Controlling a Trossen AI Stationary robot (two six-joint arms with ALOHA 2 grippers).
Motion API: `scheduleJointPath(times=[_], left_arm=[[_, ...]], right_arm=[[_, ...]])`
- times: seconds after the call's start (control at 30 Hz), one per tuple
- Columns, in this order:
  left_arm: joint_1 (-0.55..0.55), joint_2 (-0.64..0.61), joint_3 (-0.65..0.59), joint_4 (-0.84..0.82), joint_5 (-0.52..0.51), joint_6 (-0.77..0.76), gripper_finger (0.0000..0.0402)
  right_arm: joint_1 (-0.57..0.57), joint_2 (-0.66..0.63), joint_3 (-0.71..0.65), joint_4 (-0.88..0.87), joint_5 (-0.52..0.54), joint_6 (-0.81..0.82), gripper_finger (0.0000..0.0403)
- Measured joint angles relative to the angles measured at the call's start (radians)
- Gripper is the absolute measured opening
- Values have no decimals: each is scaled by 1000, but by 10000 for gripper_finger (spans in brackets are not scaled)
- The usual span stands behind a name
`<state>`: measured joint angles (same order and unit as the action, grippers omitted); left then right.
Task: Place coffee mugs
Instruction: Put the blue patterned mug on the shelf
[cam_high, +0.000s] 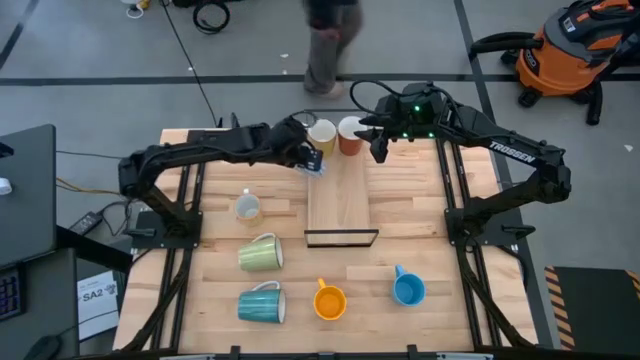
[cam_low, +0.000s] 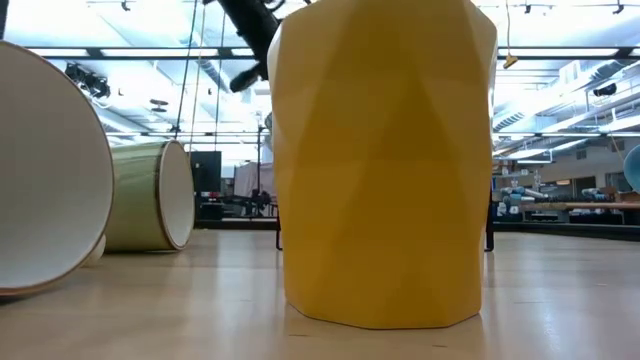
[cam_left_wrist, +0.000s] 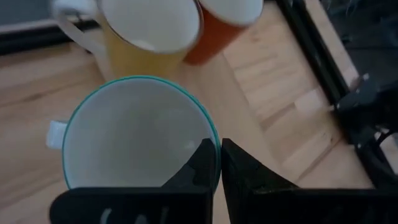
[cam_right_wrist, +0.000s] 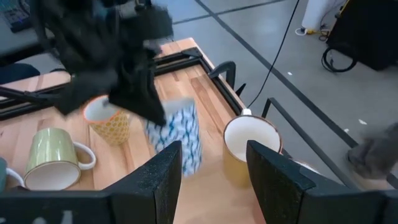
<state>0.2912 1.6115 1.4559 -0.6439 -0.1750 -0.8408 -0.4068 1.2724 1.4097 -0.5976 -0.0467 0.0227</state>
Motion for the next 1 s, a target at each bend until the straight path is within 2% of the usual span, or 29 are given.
scheduleJointPath(times=[0.4,1.0], left_arm=[[6,147,1,49,2,-31,17],[15,158,0,96,-4,-27,25]], right_arm=[[0,0,0,5,0,-28,185],[0,0,0,5,0,-34,186]])
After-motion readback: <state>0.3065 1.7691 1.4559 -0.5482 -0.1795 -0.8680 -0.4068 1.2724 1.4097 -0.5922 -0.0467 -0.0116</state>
